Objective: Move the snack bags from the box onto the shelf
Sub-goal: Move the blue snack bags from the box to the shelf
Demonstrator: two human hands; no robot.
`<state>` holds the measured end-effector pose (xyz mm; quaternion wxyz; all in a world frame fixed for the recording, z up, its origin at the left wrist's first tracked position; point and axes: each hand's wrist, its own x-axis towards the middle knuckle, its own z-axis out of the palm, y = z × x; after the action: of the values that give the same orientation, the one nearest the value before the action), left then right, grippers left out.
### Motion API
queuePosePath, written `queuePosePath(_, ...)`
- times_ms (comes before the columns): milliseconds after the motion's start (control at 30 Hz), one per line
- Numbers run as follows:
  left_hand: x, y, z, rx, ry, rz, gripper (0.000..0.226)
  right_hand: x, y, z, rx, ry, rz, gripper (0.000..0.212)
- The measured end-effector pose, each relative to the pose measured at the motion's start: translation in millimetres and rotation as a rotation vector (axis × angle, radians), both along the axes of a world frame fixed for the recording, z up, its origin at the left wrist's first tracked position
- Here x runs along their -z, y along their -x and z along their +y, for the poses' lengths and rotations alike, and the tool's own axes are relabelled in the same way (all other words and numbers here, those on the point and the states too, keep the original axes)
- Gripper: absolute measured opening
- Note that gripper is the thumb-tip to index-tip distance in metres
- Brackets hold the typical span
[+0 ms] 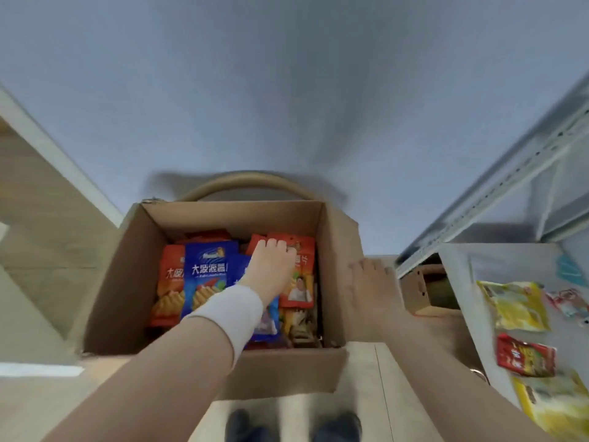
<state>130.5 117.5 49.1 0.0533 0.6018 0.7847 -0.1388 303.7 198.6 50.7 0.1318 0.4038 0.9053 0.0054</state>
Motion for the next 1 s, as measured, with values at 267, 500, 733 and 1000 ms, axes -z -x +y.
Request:
queuePosePath(267,86.4,102.1,-89.3,-0.298,0.191,-0.216,0.034,95.7,81.1,-78.3,0.037,0.319,-0.026,0.052)
queuePosePath(500,161.6,148.0,-102.1,-0.703,0.242,-0.465,0.051,172.3,125.5,-80.4,0.190,0.528,-0.062,0.061)
queuePosePath(733,247.0,202.1,-91.8,-1.341,-0.074,-0.711,0.067,245.3,161.6,-77.4,0.765,0.695,0.123,0.064)
queuePosePath(1000,271.8,219.9,-85.1,-1.459,-0.299,-0.908,0.058,261.2,177.8,-85.9,1.058,0.614,0.187,0.078)
